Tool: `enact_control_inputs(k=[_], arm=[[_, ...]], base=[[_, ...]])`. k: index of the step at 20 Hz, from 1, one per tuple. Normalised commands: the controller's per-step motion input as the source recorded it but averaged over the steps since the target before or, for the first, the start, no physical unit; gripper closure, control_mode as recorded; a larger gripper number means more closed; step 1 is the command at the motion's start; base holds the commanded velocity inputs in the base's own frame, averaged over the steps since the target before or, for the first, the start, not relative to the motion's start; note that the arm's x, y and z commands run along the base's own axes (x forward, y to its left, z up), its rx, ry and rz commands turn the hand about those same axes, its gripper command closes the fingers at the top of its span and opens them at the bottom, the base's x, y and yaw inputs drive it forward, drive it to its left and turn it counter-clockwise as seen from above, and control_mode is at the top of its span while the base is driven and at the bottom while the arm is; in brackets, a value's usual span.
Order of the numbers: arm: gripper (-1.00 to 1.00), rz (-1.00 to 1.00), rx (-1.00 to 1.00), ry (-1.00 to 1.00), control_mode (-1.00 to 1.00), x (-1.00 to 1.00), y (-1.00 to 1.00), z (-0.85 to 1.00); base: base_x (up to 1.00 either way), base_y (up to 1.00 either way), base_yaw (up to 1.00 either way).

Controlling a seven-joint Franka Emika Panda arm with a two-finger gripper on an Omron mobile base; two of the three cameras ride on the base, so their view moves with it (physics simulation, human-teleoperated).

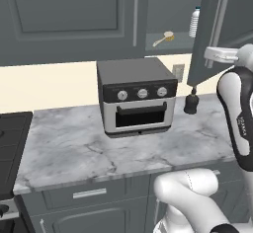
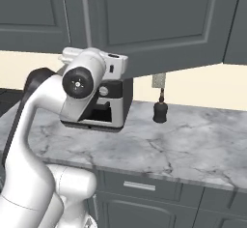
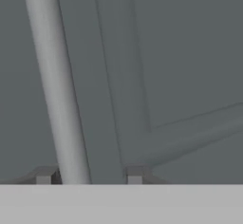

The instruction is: Pick the sponge and dish brush from the cabinet and place them on the counter.

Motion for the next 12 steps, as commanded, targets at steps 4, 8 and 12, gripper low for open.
enact_control_inputs(k=[4,8,12], arm=[[-1.00,0.00,0.00,-0.01,-1.00,-0.05,-0.04,0.01],[-1.00,0.10,0.07,-0.03,-1.00,-0.27,-0.24,0.20],[-1.00,0.16,0.10,-0.03,-1.00,-0.42,-0.31,0.27]], base=[[0.00,0.00,0.00],[0.00,0.00,0.00],[0.00,0.00,0.00]])
